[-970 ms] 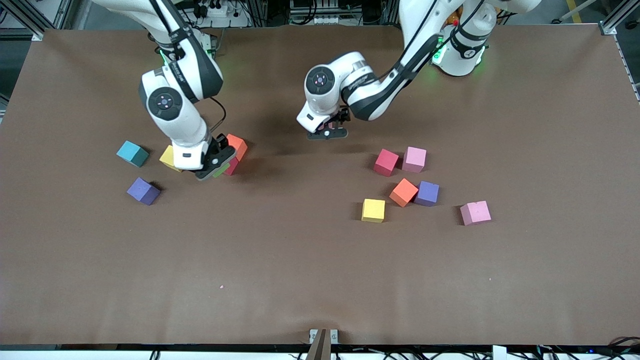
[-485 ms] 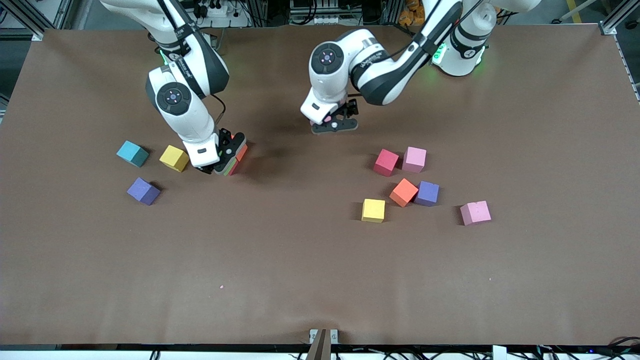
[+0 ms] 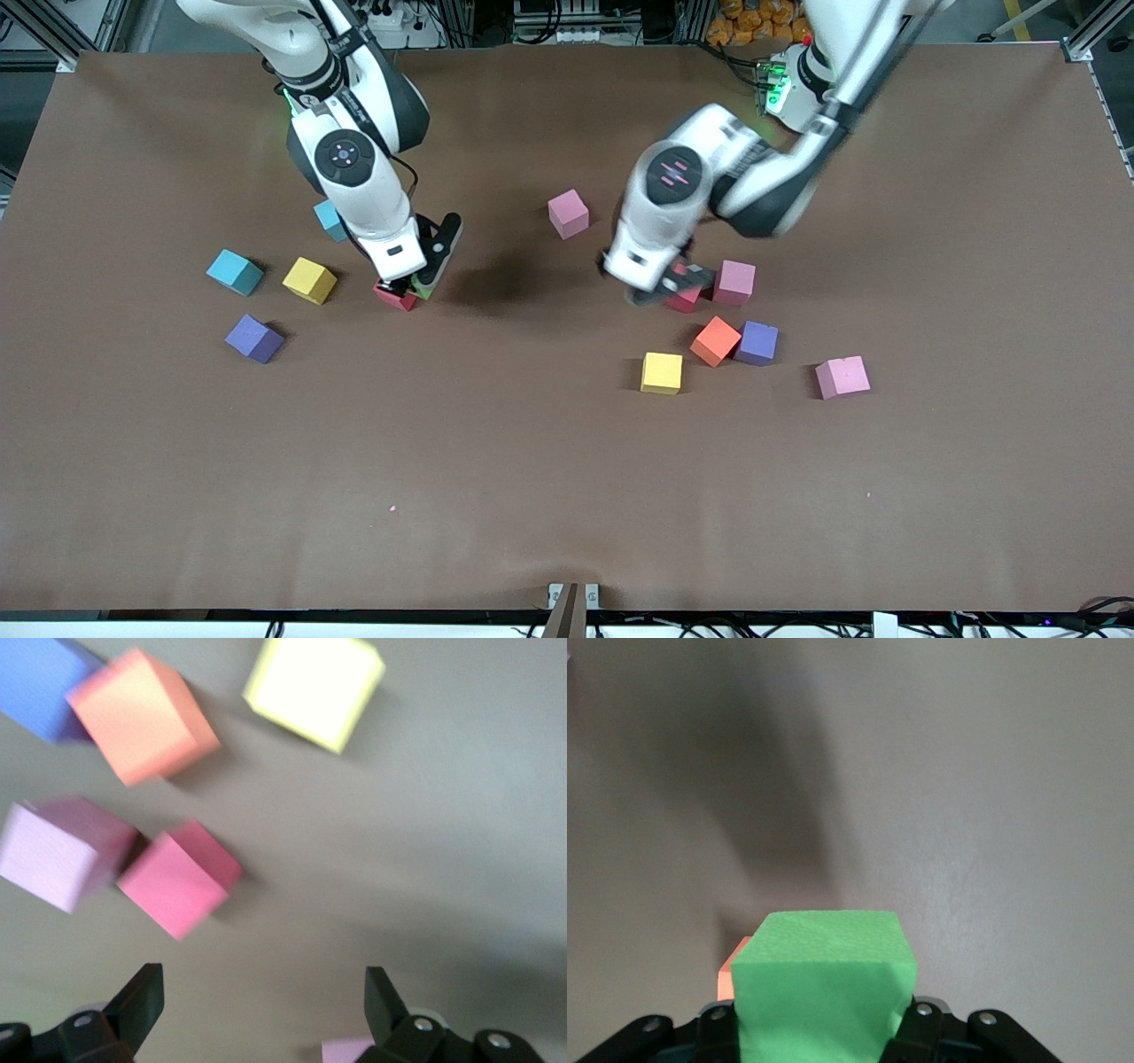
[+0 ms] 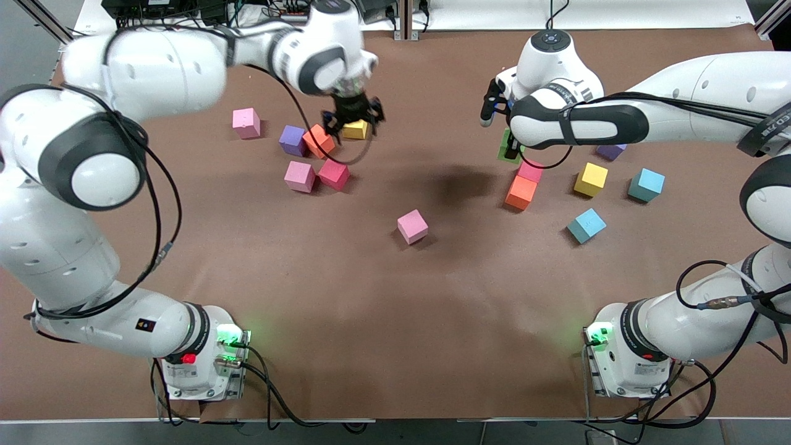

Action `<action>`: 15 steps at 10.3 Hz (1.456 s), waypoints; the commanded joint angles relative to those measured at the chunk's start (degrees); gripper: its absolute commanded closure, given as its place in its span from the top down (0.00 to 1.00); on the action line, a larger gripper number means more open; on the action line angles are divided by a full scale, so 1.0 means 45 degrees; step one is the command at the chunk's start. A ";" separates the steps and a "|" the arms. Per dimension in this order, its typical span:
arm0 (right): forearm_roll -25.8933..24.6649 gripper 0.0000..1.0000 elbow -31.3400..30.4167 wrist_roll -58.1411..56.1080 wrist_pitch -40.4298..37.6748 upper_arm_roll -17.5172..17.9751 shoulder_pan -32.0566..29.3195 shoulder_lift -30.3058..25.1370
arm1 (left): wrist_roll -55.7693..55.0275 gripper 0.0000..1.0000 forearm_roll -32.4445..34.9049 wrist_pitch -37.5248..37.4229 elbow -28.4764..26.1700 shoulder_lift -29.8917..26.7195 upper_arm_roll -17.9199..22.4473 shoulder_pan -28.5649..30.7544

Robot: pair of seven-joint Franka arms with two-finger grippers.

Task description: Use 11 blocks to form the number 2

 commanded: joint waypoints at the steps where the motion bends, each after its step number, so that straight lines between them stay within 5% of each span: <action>1: -0.0148 0.44 -0.0043 -0.0616 0.1044 0.0014 0.1028 0.0455 | 0.0591 1.00 -0.0060 -0.0418 0.0200 0.0340 -0.0113 0.1047; 7: -0.0246 0.43 0.0934 0.1133 0.2495 -0.0083 0.4602 0.2742 | 0.9077 1.00 0.0137 -0.0849 -0.2160 -0.0906 -0.0172 0.2377; 15: -0.1066 0.42 0.0895 0.1454 0.3120 -0.0162 0.5370 0.3525 | 0.9599 1.00 0.0820 0.0049 -0.3101 0.0164 -0.0133 0.2632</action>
